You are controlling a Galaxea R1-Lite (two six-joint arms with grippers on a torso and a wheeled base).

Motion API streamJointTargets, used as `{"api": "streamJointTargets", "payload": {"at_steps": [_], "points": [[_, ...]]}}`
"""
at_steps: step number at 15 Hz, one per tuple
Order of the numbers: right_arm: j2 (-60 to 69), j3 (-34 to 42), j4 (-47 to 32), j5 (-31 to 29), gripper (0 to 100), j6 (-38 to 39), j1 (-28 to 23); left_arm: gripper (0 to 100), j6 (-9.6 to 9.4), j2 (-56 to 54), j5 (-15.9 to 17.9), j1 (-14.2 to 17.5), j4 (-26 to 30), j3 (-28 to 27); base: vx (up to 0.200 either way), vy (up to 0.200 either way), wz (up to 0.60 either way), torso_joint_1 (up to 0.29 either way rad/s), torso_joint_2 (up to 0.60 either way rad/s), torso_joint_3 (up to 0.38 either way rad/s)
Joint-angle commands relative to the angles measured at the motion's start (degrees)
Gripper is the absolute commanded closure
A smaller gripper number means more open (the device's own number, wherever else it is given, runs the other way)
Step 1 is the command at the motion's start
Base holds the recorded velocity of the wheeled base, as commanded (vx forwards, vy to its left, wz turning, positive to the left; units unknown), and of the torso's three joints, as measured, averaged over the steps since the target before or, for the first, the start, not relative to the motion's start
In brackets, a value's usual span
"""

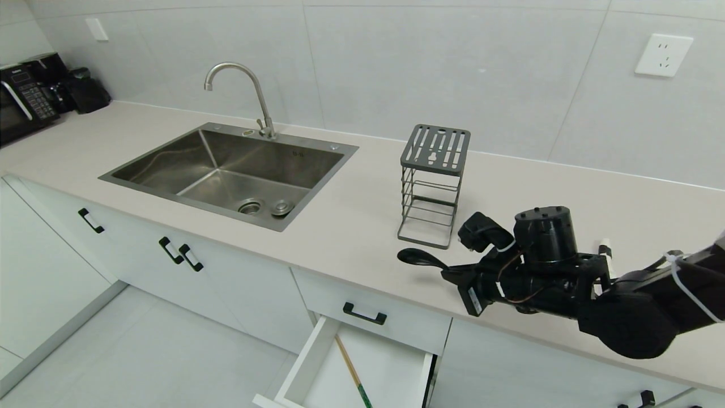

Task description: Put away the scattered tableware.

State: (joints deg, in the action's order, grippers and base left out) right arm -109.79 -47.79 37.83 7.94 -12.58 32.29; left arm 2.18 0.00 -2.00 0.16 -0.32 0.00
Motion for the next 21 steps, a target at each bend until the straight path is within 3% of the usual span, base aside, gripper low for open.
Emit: {"api": "streamJointTargets", "payload": {"at_steps": [1,4,6,14,18,21], "points": [[5.6,3.2,0.0,0.1,100,1.7,3.1,0,0.02,0.0,0.0,0.0,0.0,0.0,0.0,0.0,0.0,0.0,0.0,0.0],[8.6,6.9,0.5,0.1,100,2.2,5.0,0,0.02,0.0,-0.1,0.0,0.0,0.0,0.0,0.0,0.0,0.0,0.0,0.0],[10.3,11.7,6.6,0.3,100,2.2,6.9,0,0.02,0.0,0.0,0.0,0.0,0.0,0.0,0.0,0.0,0.0,0.0,0.0],[13.5,18.7,6.9,0.6,100,4.6,14.5,0,0.02,0.0,0.0,0.0,0.0,0.0,0.0,0.0,0.0,0.0,0.0,0.0],[10.2,15.8,7.4,0.1,100,4.6,18.7,0,0.02,0.0,0.0,0.0,0.0,0.0,0.0,0.0,0.0,0.0,0.0,0.0],[7.8,9.3,7.4,0.0,100,4.7,20.0,0,0.02,0.0,0.0,0.0,0.0,0.0,0.0,0.0,0.0,0.0,0.0,0.0]]}}
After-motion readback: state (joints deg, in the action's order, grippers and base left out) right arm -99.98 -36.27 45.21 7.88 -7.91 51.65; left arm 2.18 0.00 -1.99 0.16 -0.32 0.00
